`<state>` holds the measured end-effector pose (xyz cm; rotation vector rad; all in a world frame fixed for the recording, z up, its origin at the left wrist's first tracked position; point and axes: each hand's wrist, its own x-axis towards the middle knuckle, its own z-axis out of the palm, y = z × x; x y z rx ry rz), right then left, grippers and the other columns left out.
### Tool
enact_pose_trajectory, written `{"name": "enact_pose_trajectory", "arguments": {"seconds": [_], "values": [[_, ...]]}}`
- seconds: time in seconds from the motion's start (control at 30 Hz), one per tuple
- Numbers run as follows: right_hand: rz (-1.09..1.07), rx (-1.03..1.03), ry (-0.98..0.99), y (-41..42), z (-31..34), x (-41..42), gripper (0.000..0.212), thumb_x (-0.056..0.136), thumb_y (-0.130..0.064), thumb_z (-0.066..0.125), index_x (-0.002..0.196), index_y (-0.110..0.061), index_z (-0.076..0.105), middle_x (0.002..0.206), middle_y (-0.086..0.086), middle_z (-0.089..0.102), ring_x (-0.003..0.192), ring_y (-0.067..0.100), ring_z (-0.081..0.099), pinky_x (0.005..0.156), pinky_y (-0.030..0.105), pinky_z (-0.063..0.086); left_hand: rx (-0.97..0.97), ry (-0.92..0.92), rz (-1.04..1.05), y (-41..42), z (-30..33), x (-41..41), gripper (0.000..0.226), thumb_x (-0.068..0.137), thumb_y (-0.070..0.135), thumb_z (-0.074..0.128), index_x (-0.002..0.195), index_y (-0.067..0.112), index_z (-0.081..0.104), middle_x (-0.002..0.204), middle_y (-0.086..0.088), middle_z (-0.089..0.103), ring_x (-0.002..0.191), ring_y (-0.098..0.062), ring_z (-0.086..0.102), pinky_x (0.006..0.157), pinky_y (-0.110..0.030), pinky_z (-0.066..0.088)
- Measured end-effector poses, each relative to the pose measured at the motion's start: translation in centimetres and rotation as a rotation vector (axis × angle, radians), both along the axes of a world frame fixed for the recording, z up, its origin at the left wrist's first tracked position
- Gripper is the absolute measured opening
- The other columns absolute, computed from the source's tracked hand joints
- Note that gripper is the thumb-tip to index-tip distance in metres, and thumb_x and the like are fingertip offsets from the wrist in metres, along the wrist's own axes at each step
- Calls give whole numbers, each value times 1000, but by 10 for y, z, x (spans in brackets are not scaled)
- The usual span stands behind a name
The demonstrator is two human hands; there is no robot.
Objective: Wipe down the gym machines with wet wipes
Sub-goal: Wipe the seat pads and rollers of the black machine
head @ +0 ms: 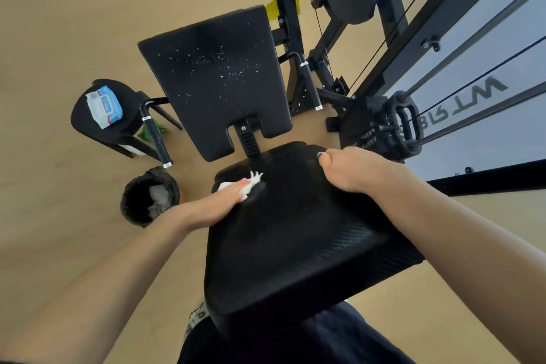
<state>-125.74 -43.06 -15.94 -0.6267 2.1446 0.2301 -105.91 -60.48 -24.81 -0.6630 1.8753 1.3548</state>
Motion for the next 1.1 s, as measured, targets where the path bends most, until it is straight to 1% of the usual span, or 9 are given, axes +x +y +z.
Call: {"name": "enact_pose_trajectory", "arguments": {"seconds": [0.13,0.23,0.37,0.43,0.5,0.73,0.93,1.03,1.1], "values": [[76,-116,-13,-22,-3,9,43,110,-44,15,114,-19,50,122,11,55,116,33,56,106,51,44,-75,9,58,-8,-9,24,50,111,30,25,160,25,16,168,8,8,153,-9,6,118,-23,1],[-6,-180,-55,-45,1,20,39,113,-30,18,121,-16,53,118,11,56,117,33,55,101,43,44,21,131,-10,31,16,-17,52,109,29,28,160,27,19,166,13,15,152,-7,11,123,-27,-1],[54,-254,-111,-61,8,33,45,113,-33,17,99,-14,55,100,9,63,101,30,57,83,36,41,182,311,-204,57,36,-34,57,106,29,33,160,32,18,165,18,13,151,2,7,122,-26,0],[14,-279,-193,-62,12,41,53,112,-44,14,139,-21,54,141,5,60,133,28,50,105,35,35,179,296,-149,35,18,-16,56,105,29,35,159,36,20,165,21,14,150,2,8,123,-28,1],[8,-297,-271,-63,17,51,57,110,-52,13,162,-32,27,165,-6,33,152,18,28,114,25,19,86,247,-75,9,-1,7,54,106,27,34,159,34,23,165,18,16,151,-1,11,125,-31,3],[131,-250,-419,-74,17,96,55,111,-49,18,163,-30,22,167,-16,21,153,1,15,109,13,7,208,392,85,12,34,90,54,96,38,34,151,43,33,158,30,26,143,16,16,120,-19,10],[192,-168,-473,-71,21,115,52,112,-45,17,161,-32,22,166,-16,23,154,3,10,113,15,3,310,482,212,7,28,80,56,103,5,37,130,54,38,130,55,36,127,30,27,108,-1,17],[326,-173,-398,-82,4,113,51,112,-42,16,161,-32,26,167,-13,24,156,10,10,126,30,2,235,487,312,-2,-6,62,45,99,12,42,135,36,57,136,20,56,132,-1,46,120,-36,30],[452,-165,-346,-90,-13,113,50,112,-38,17,160,-31,30,167,-9,28,156,15,14,128,38,3,207,491,335,-7,-24,56,33,99,23,46,124,33,64,127,14,63,124,-6,54,114,-45,37]]}}
